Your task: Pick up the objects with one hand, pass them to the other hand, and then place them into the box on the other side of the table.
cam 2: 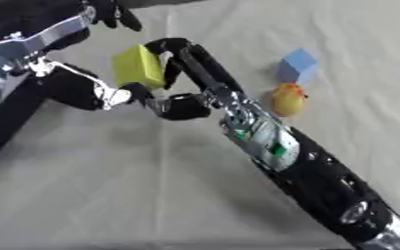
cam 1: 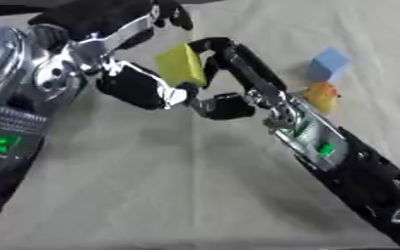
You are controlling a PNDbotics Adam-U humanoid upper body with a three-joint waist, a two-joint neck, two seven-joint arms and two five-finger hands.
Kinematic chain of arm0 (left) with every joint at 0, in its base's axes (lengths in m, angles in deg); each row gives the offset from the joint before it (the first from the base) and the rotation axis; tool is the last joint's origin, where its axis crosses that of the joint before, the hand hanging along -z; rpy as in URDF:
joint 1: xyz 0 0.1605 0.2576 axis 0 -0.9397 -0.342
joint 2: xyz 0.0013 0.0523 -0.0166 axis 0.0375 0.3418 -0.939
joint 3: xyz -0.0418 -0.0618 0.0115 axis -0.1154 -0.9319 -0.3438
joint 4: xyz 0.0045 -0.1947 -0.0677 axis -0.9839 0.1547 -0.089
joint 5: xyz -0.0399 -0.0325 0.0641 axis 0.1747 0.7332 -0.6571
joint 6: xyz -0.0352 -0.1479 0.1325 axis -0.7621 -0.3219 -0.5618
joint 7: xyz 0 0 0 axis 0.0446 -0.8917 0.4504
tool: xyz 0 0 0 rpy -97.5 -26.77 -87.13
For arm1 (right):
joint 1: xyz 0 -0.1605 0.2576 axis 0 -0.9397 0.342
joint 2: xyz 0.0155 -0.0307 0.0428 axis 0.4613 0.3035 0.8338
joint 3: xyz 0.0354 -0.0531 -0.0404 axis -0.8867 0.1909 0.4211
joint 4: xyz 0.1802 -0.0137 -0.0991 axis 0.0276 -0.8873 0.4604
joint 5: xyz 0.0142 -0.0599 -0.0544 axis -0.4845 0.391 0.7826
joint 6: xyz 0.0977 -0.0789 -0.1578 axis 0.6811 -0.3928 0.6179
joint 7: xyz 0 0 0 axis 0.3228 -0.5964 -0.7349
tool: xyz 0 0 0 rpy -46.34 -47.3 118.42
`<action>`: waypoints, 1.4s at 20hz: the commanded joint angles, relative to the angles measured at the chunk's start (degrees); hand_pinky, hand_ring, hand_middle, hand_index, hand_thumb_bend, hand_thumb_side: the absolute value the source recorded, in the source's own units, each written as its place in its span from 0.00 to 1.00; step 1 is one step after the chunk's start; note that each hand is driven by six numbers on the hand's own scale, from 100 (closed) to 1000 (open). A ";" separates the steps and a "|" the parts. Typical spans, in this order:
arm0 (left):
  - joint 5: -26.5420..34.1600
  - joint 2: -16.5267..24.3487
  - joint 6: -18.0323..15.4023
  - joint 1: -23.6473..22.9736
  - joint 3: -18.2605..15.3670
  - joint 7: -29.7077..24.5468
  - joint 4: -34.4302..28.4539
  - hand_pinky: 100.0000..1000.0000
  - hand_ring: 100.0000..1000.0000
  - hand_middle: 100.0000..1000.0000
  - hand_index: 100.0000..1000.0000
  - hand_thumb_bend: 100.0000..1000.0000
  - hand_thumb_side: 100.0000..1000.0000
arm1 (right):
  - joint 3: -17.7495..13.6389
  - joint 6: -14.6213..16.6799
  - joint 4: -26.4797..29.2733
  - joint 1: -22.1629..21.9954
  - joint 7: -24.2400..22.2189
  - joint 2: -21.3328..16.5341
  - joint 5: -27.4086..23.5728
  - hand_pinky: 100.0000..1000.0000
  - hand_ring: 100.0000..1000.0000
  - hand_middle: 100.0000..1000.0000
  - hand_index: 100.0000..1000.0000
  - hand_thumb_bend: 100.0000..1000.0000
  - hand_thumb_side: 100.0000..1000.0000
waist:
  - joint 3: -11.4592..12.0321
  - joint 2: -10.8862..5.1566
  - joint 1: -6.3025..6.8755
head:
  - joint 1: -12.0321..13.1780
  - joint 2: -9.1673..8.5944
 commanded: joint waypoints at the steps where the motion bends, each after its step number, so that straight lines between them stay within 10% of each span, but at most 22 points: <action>1: -0.55 0.21 -0.24 1.20 -0.37 0.04 -0.10 0.80 0.77 0.74 0.82 0.39 0.30 | -0.07 0.34 0.53 0.53 -0.02 -0.50 0.29 0.45 0.35 0.39 0.48 0.10 0.00 | 0.12 -2.24 0.65 | 0.24 0.32; 28: -0.81 -1.55 0.96 0.37 0.52 3.30 8.16 0.78 0.75 0.72 0.79 0.38 0.37 | 0.28 1.92 1.01 0.49 -0.05 -0.55 4.01 0.44 0.35 0.39 0.47 0.10 0.00 | -0.09 -2.05 0.87 | 0.65 0.32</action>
